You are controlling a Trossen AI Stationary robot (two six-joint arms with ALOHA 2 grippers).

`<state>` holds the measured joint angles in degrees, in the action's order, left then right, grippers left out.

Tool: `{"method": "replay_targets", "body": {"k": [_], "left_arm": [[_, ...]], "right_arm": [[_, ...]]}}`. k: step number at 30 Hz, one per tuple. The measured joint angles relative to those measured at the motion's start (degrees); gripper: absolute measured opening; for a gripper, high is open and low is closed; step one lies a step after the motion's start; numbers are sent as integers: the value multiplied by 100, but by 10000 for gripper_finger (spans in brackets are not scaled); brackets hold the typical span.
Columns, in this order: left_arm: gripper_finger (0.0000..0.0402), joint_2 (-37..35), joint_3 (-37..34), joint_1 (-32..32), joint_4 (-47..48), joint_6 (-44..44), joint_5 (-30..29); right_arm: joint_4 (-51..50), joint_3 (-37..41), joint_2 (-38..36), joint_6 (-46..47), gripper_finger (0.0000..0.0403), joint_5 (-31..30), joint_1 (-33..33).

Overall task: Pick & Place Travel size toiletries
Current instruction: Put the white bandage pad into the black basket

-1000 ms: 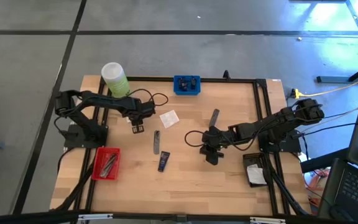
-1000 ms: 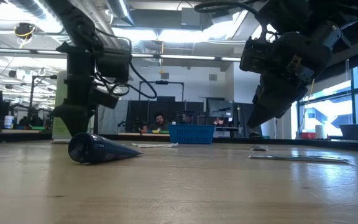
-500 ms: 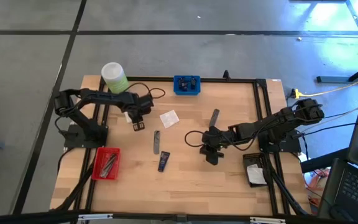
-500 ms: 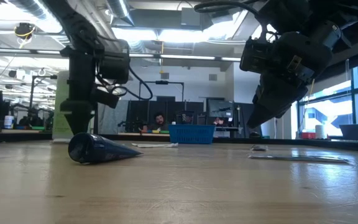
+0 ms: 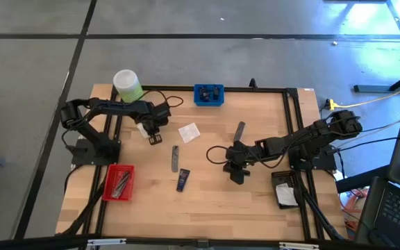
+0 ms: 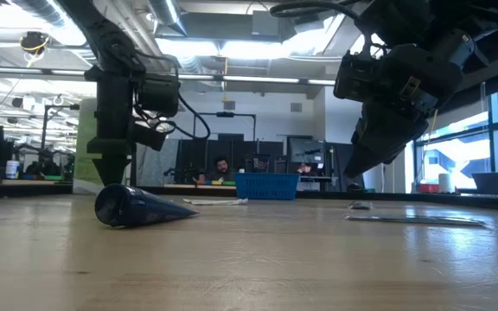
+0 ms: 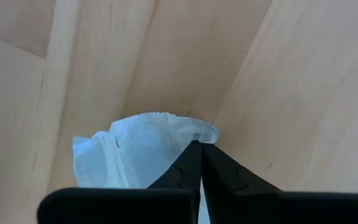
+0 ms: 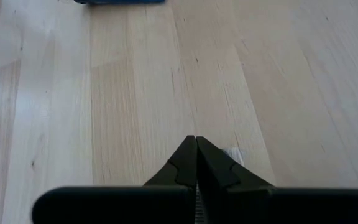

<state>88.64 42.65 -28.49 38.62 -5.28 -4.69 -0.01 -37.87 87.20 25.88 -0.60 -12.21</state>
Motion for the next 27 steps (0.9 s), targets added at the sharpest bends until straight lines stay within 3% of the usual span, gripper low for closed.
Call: {"method": "replay_targets", "body": {"k": [8,14,27], "left_arm": [[2,-664,2,111,176,249,460],[2,-1224,2,272,-84,530,1367],[2,-1637,11,1241,-2497,779,3453]], "right_arm": [[73,2,0,-14,5,-2,0],[561,2,0,-213,5,-313,-53],[1514,2,2,-767,32,-669,-238]]}}
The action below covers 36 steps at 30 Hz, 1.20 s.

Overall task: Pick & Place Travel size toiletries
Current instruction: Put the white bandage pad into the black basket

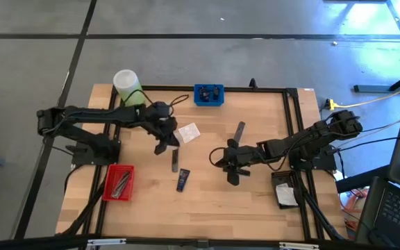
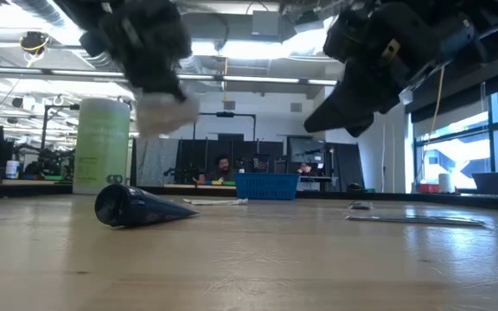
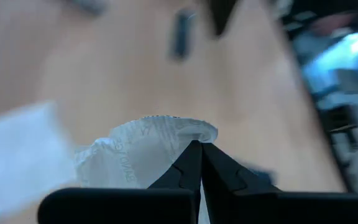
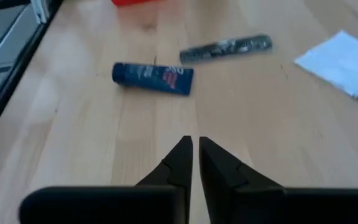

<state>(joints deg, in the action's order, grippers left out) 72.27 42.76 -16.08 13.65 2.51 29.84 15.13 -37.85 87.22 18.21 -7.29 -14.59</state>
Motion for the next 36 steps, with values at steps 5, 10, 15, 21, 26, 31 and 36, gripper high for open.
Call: {"method": "replay_targets", "body": {"k": [5,10,15,21,26,31,36], "left_arm": [[2,-2,2,441,-1287,53,624],[2,-2,4,834,-2662,53,941],[2,-2,7,1157,-3921,-240,951],[2,34,12,1446,-4973,-550,1244],[2,372,47,1542,-5574,-540,1732],[2,722,306,1535,-5630,-475,2038],[2,918,621,1516,-5636,-481,2347]], "right_arm": [[366,0,0,-353,50,-1,0],[1060,0,0,-799,70,0,2],[1824,0,0,-1333,91,-190,40],[2255,-141,6,-1613,122,-232,201],[2219,-641,9,-1912,156,351,308],[1871,-1110,7,-2212,190,636,321],[1509,-1372,7,-2214,217,866,327]]}}
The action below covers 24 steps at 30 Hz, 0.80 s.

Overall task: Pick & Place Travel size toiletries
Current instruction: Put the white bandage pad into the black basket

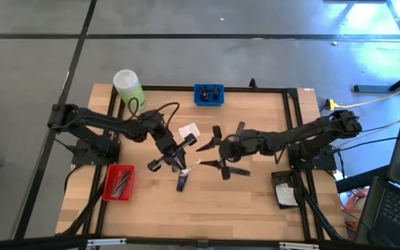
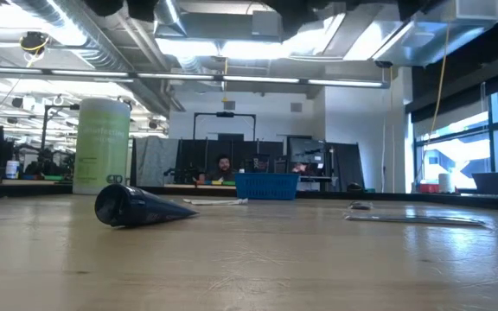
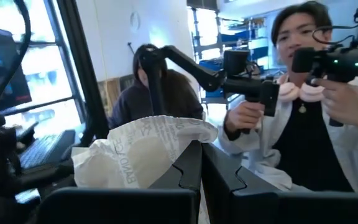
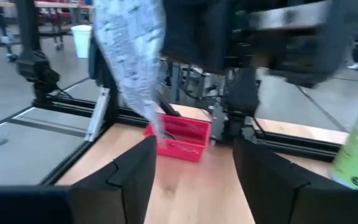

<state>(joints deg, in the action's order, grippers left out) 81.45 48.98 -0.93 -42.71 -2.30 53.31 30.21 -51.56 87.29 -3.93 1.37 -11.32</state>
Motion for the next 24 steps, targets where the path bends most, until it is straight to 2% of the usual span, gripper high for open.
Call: {"method": "replay_targets", "body": {"k": [6,14,20,24], "left_arm": [[2,90,87,-64,-14,-165,73],[2,147,85,-153,-67,-403,62],[2,142,85,-192,-114,-700,60],[2,142,85,-223,-110,-702,60]], "right_arm": [[15,-29,0,-28,223,303,-2],[155,-31,-2,-131,191,314,-2],[193,-31,-4,-166,155,193,-2],[193,-31,-4,-166,109,-50,3]]}}
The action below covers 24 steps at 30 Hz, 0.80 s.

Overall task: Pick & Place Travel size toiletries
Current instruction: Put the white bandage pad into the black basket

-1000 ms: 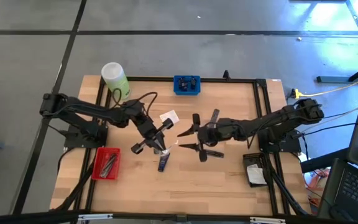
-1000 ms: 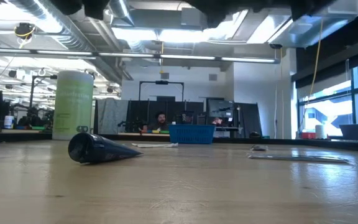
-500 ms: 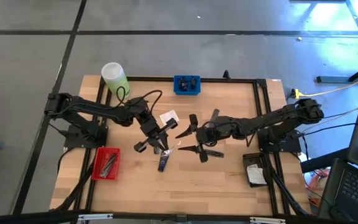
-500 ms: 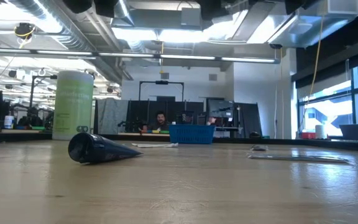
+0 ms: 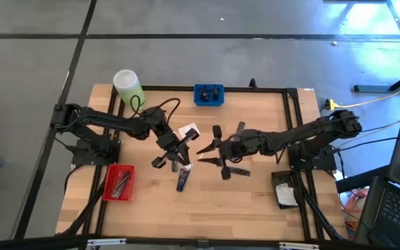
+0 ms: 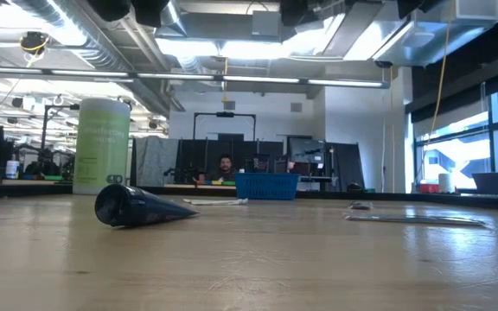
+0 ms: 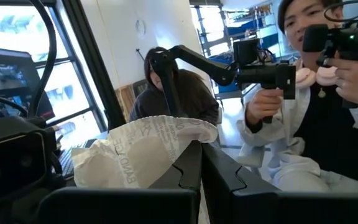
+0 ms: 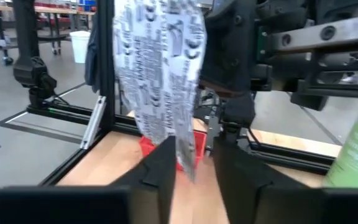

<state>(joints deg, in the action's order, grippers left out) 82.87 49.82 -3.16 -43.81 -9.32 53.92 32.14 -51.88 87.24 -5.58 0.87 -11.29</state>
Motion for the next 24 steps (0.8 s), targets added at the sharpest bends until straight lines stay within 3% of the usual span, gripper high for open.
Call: {"method": "replay_targets", "body": {"k": [6,20,24], "left_arm": [[2,0,0,-2,9,4,-1],[3,0,-4,0,31,354,-371],[34,0,-7,-4,62,409,-489]], "right_arm": [[2,0,0,0,10,-22,2],[-334,0,-3,377,2,126,0],[-687,0,-54,700,1,409,-10]]}}
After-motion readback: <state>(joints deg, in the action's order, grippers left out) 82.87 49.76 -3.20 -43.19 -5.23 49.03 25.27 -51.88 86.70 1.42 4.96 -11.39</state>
